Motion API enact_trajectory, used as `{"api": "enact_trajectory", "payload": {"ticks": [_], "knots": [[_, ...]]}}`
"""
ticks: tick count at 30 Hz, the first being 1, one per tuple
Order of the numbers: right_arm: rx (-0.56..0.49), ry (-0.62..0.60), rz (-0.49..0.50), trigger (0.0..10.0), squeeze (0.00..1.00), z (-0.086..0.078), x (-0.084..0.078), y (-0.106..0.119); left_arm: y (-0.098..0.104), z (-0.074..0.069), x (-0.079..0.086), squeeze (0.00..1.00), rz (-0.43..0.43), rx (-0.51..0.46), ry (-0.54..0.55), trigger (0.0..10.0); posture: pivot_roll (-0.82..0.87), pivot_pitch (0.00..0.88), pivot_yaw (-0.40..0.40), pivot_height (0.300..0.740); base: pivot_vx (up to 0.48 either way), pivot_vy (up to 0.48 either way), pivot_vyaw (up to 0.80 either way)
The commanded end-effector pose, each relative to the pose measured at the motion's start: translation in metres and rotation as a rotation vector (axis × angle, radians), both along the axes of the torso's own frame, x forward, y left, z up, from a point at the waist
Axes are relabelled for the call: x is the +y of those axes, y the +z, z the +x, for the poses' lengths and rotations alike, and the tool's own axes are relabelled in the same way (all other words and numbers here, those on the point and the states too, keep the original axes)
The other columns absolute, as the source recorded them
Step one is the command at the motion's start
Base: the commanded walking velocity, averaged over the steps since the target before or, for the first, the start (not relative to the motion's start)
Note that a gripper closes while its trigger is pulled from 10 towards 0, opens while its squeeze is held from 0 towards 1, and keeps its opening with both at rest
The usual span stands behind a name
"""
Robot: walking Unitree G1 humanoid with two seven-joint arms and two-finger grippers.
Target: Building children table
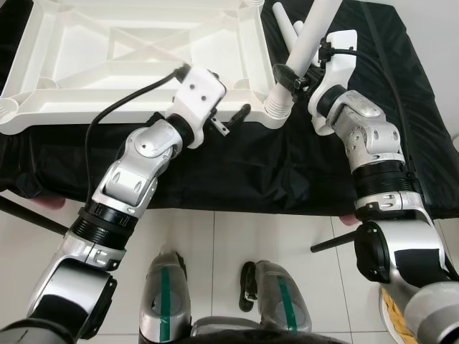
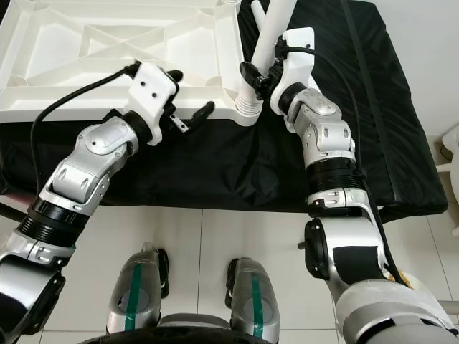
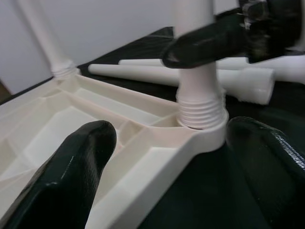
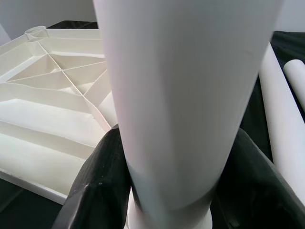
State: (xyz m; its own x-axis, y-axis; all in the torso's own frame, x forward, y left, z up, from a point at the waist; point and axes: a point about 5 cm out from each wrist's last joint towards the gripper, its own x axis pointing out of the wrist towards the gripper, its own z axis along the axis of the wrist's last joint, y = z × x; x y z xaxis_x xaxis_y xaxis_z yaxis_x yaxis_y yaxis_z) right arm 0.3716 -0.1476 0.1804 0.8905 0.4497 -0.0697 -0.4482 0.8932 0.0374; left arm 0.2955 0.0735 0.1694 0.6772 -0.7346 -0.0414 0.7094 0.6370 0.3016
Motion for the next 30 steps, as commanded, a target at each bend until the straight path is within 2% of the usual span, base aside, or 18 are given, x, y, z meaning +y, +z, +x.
{"api": "enact_trajectory", "payload": {"ticks": [1,8,19,30], "knots": [[0.067,-0.004,-0.014,10.0,0.0,-0.001,-0.001,-0.015,-0.007,-0.004,-0.001,0.0,0.037,0.017,-0.027,10.0,0.05,0.038,-0.047,0.74,0.0,0.0,0.0],[0.082,0.002,-0.013,10.0,0.0,-0.002,0.0,-0.019,-0.011,-0.01,-0.002,0.0,0.052,0.032,-0.038,10.0,0.05,0.043,-0.047,0.74,0.0,0.0,0.0],[0.084,0.126,-0.123,10.0,0.0,-0.008,0.014,-0.03,-0.011,-0.015,-0.003,0.0,0.061,0.032,-0.051,10.0,0.05,0.045,-0.054,0.74,0.0,0.0,0.0],[0.113,0.205,-0.158,10.0,0.0,-0.015,0.023,-0.039,-0.008,-0.016,-0.002,0.0,0.056,0.022,-0.033,10.0,0.06,0.034,-0.06,0.74,0.0,0.0,0.0]]}}
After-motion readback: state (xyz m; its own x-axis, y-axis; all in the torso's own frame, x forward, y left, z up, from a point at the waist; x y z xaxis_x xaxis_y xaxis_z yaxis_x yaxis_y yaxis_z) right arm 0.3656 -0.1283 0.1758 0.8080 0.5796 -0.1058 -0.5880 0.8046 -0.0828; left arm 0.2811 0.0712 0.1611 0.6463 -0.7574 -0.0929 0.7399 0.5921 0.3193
